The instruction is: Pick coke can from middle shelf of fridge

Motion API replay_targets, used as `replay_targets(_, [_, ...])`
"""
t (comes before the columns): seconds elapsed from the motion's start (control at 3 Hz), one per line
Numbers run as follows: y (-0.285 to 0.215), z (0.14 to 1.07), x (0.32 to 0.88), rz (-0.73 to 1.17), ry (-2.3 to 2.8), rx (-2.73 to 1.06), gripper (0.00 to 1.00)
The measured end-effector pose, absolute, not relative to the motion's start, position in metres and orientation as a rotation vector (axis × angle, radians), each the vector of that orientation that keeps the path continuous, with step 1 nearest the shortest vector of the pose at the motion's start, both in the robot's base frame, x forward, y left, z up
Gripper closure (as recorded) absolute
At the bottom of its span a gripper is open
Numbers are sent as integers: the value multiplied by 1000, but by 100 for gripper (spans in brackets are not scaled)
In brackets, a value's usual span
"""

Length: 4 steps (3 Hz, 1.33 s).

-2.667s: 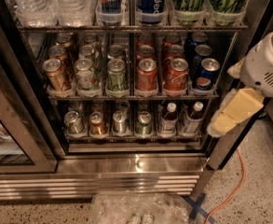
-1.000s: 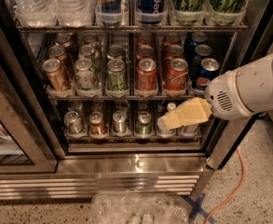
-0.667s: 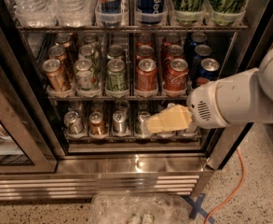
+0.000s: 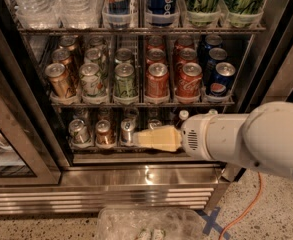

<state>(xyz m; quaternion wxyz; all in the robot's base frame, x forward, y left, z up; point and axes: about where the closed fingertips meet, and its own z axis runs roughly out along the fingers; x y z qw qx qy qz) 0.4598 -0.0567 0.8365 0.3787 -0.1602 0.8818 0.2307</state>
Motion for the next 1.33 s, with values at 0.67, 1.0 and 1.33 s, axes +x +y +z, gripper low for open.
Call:
replay_targets(0.67, [-51,833,502,507,2112,-218,0])
replay_targets(1.0, [-54,843,520,468,2012,-151,0])
replay_targets(1.33, [-50,839,521,470,2007,-152,0])
